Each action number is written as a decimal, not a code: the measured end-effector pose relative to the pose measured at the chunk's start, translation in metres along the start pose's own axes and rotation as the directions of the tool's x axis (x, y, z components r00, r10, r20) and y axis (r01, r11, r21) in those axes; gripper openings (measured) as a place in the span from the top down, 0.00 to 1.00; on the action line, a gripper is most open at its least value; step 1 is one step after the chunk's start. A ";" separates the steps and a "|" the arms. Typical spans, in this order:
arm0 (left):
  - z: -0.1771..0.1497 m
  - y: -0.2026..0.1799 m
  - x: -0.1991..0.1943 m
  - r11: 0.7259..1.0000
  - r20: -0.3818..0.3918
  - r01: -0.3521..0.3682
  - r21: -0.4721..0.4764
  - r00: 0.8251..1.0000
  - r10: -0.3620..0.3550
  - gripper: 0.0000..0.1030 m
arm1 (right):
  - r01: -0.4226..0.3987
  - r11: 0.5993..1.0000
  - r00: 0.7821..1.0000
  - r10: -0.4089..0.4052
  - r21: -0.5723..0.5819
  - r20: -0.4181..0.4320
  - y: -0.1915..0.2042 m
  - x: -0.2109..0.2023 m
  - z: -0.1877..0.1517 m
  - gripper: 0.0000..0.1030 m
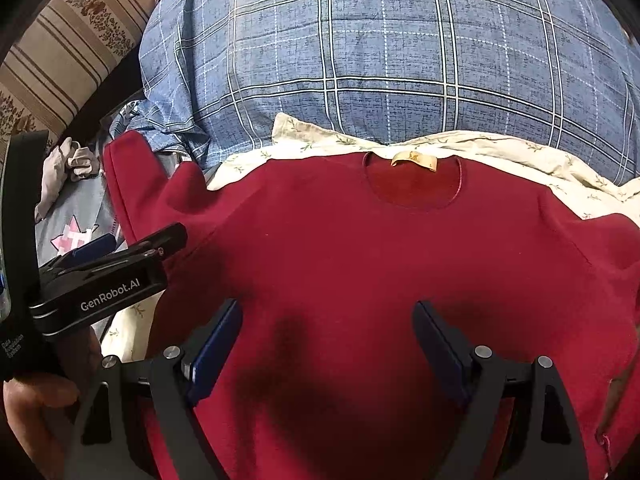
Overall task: Fold small clothes
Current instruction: 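Position both open grippers over the red sweater's sleeve and body, then grasp the red sweater's sleeve cuff with the left gripper, then lift the sleeve with the left gripper and fold it across the sweater body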
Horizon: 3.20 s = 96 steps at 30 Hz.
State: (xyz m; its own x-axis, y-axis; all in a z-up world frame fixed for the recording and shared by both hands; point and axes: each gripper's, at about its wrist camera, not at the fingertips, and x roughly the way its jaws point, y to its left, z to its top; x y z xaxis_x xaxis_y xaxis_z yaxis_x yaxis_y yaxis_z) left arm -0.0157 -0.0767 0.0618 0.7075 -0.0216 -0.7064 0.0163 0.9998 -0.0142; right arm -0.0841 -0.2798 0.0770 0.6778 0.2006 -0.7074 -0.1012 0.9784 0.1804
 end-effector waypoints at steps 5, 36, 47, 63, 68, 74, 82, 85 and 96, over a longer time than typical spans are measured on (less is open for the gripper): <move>0.000 0.001 0.001 1.000 0.000 0.000 -0.001 1.000 0.000 0.00 | -0.002 1.000 1.000 0.002 -0.004 -0.009 0.003 0.002 -0.001 0.15; 0.093 0.123 0.075 0.930 -0.054 -0.332 -0.155 0.943 0.328 0.01 | -0.077 0.997 0.996 0.076 -0.027 -0.043 0.009 0.014 -0.006 0.15; 0.086 0.134 0.095 0.874 -0.091 -0.471 -0.122 0.882 0.462 0.05 | -0.082 0.996 0.994 0.081 -0.020 -0.074 0.010 0.028 -0.007 0.14; 0.100 0.123 0.115 0.892 -0.073 -0.444 -0.085 0.895 0.439 0.05 | -0.090 0.996 0.993 0.089 -0.015 -0.077 0.012 0.028 -0.006 0.15; 0.106 0.131 0.110 0.928 -0.064 -0.334 -0.168 0.943 0.328 0.91 | -0.104 0.994 0.993 0.102 -0.028 -0.059 0.012 0.021 -0.004 0.63; 0.104 0.155 0.072 0.937 -0.028 -0.107 -0.333 0.994 0.104 0.92 | -0.097 0.995 0.995 0.097 0.002 -0.005 -0.002 0.000 0.001 0.65; 0.120 0.087 -0.055 0.967 0.194 0.174 -0.188 0.971 -0.137 0.92 | -0.018 0.997 1.000 0.016 0.074 0.022 -0.052 -0.021 -0.005 0.62; 0.112 0.027 -0.078 0.955 0.194 0.288 -0.071 0.943 -0.270 0.92 | 0.026 0.994 0.999 -0.028 0.102 0.023 -0.075 -0.026 -0.007 0.64; 0.014 -0.189 -0.014 0.865 -0.143 0.475 0.161 0.879 -0.456 0.91 | 0.147 0.962 0.987 -0.159 0.231 0.032 -0.164 -0.054 -0.009 0.50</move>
State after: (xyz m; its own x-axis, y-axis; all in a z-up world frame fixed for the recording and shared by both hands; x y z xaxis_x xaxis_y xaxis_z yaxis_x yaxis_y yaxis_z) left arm -0.0187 -0.2656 0.0843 0.5132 -0.4745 -0.7152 0.4638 0.8544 -0.2341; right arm -0.1101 -0.4509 0.0795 0.7080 0.0412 -0.7051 0.1708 0.9587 0.2275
